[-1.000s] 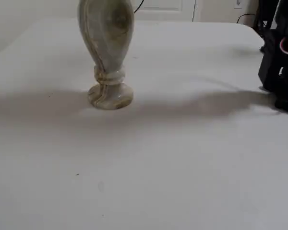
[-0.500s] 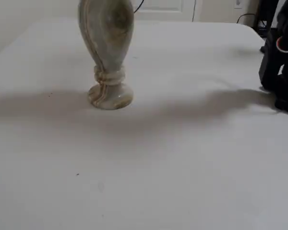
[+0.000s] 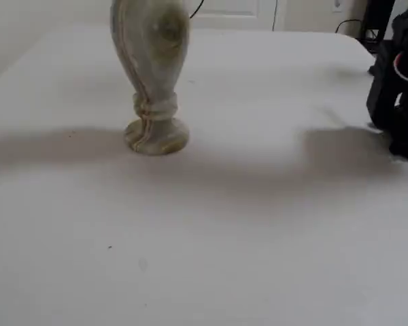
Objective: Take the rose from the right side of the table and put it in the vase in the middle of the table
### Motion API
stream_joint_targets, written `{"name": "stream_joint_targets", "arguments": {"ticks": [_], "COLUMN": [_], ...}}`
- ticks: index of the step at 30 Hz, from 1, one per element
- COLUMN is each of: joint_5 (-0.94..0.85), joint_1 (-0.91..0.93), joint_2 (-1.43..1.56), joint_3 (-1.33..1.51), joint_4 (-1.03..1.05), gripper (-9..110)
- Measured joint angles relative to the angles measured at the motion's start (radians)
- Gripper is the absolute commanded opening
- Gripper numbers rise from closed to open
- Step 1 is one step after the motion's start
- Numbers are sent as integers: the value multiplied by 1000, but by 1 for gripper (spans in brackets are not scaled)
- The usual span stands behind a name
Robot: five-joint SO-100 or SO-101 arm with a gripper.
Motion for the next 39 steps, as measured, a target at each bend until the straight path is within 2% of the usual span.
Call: {"name": "stream_joint_targets", "arguments": {"ticks": [6,12,25,39], "joint_5": [0,2,11,23], "joint_1": [6,37,54,55], "joint_2": [287,451,468,468], "joint_3": [560,943,1391,1620], "joint_4": [-161,-238,-373,-425], "gripper": [0,0,0,0]}}
